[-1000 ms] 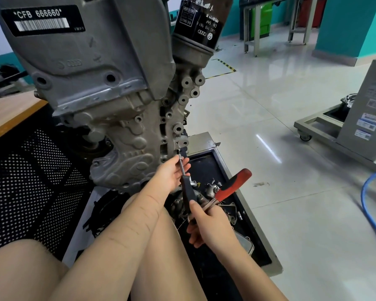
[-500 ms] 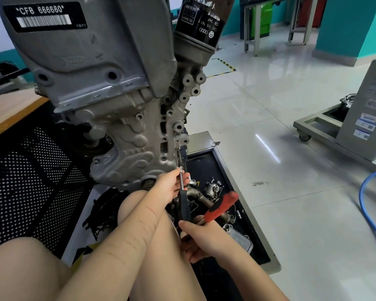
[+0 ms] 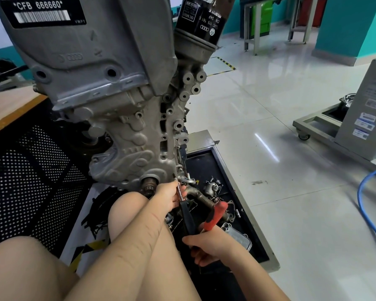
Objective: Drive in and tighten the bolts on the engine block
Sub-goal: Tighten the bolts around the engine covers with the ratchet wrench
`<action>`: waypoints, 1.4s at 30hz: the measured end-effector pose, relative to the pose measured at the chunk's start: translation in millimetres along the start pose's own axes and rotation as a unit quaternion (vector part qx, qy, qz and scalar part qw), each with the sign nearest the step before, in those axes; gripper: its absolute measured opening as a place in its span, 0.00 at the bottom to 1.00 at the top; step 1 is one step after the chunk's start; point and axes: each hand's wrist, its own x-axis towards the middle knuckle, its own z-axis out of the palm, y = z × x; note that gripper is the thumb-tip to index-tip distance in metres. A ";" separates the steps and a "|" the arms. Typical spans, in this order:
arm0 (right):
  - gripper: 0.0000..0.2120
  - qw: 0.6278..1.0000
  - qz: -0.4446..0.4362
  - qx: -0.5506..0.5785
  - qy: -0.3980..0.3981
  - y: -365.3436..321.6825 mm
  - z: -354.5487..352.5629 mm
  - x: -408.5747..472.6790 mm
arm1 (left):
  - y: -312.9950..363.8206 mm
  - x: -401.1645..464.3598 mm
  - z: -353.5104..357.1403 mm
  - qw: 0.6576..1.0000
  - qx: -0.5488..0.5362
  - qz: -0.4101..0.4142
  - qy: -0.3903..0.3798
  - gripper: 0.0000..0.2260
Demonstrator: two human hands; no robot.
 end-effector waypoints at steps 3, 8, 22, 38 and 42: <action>0.10 1.000 0.002 0.006 0.003 2.9 0.2 2.3 | -1.4 0.0 4.5 1.000 0.002 -0.002 0.005 0.11; 0.10 1.000 0.007 0.004 0.016 4.2 1.6 8.0 | -6.2 1.5 13.8 1.000 0.002 -0.003 0.013 0.07; 0.10 0.999 0.024 -0.004 0.042 6.9 3.0 17.8 | -8.1 14.3 18.0 1.000 -0.009 0.004 0.013 0.14; 0.07 0.997 0.012 0.012 0.076 6.2 -1.3 21.5 | -7.0 25.1 23.3 1.000 -0.018 0.008 0.009 0.14; 0.08 0.996 0.010 0.053 0.070 4.0 -0.9 19.6 | -4.4 22.3 23.9 0.999 -0.035 -0.003 -0.003 0.10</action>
